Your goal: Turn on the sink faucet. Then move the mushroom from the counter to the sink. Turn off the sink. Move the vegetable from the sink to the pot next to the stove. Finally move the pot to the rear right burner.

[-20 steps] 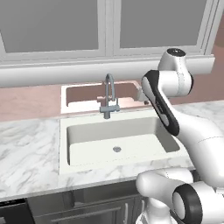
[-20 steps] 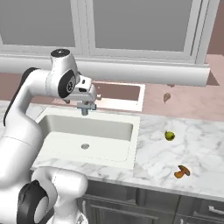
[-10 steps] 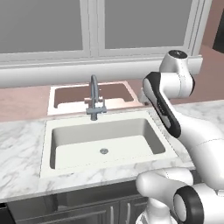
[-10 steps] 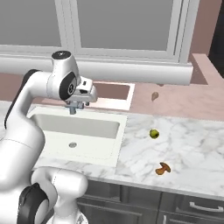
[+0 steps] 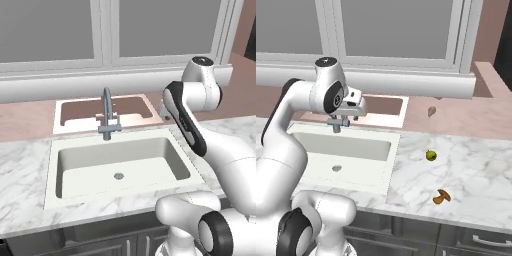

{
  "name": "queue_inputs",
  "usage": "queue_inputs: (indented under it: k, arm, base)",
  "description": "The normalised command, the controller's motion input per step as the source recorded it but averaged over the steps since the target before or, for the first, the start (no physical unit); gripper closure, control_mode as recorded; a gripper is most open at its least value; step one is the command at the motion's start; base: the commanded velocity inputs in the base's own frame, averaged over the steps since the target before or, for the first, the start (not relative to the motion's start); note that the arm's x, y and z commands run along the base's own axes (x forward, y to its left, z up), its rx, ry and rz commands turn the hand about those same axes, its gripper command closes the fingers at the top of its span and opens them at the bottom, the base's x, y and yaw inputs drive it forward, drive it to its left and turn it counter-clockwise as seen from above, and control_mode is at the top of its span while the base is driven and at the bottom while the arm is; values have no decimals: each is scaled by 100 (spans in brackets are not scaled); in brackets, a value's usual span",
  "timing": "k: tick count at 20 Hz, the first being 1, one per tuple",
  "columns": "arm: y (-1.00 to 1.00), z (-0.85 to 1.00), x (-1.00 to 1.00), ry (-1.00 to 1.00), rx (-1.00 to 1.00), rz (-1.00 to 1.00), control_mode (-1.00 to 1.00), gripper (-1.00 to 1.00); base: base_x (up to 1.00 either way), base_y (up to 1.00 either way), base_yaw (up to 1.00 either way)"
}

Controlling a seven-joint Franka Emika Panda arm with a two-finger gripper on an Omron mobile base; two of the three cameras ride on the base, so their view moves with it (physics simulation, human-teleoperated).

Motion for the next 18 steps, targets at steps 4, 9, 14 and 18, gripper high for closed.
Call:
queue_inputs:
  k: [4, 9, 14, 18]
  arm:
    - [0, 0, 0, 0, 0, 0, 100, -100]
    - [-15, -28, 26, -3, -1, -1, -100, -100]
    - [-42, -47, 6, -22, 8, 21, -100, -100]
    - [-40, -46, 0, -25, 9, 41, -100, -100]
  base:
    - [45, -3, 0]
    - [0, 0, 0]
    - [0, 0, 0]
    - [0, 0, 0]
